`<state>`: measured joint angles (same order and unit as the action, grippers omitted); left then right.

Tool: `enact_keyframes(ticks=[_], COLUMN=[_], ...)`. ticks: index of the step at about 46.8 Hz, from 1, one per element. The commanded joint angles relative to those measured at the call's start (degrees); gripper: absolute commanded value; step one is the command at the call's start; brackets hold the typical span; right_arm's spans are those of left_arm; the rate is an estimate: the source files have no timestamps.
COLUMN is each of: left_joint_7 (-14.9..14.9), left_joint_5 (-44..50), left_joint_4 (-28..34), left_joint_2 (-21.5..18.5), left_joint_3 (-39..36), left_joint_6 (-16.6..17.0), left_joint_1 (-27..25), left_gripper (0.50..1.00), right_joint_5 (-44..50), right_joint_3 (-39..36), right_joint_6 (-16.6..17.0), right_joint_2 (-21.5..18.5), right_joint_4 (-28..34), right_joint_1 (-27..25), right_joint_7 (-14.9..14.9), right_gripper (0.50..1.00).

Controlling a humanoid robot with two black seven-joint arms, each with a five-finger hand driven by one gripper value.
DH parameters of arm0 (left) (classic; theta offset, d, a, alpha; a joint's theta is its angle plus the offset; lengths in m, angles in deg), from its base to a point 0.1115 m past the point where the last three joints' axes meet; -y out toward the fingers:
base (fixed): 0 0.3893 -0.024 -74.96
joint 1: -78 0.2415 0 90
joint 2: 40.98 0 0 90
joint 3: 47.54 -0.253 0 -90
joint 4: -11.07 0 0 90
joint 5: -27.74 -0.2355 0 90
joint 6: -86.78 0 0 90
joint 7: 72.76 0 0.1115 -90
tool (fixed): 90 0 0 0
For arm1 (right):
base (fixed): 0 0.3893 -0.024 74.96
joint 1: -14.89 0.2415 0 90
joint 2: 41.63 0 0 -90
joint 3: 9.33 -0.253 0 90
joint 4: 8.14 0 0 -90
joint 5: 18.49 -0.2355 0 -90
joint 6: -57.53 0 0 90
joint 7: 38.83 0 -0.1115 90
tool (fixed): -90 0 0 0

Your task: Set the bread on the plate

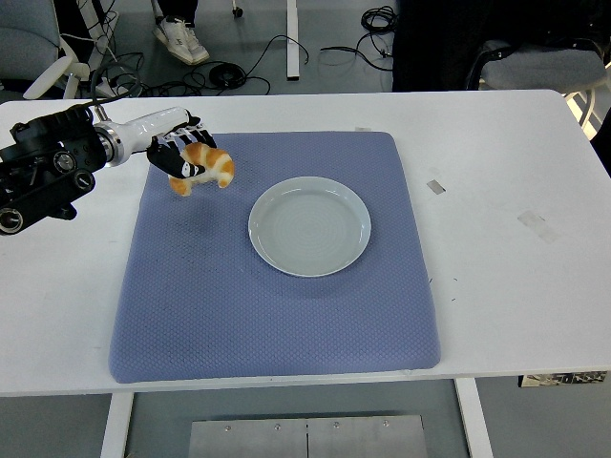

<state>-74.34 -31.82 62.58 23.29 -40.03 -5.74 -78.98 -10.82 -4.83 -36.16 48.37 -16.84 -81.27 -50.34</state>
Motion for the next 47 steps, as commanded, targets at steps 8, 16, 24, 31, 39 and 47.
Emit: enact_keyframes(ticks=[8,16,24,31,39,47], left_joint_7=[-0.26,-0.61,-0.7,-0.88,-0.79,-0.53], left_joint_5=[3.84,5.07,6.04,6.13,6.04,5.86], left_joint_4=[2.1,5.53,7.47,7.47,7.47,7.56], left_joint_2=[0.5,0.5,1.73,5.51,7.45,7.62], left_joint_3=[0.05,0.05,1.02,1.11,0.93,0.67], left_joint_6=[-1.17,-1.17,-1.09,-0.91,-0.91,-1.35], left_joint_1=[-1.66,-2.89,-2.98,-2.8,-2.54,-2.1], left_gripper=[0.5,0.5,0.5,0.5,0.501,0.505], right_joint_5=[0.07,0.07,-0.02,0.07,0.07,0.07], right_joint_3=[0.07,0.07,0.07,0.07,0.07,-0.02], right_joint_6=[0.0,0.0,0.0,0.0,0.0,0.0], right_joint_2=[0.0,0.0,0.0,0.0,0.0,0.0], right_joint_4=[0.0,0.0,0.0,0.0,0.0,0.0], right_joint_1=[0.0,0.0,0.0,0.0,0.0,0.0], right_joint_7=[0.0,0.0,0.0,0.0,0.0,0.0], right_gripper=[1.0,1.0,1.0,1.0,1.0,1.0])
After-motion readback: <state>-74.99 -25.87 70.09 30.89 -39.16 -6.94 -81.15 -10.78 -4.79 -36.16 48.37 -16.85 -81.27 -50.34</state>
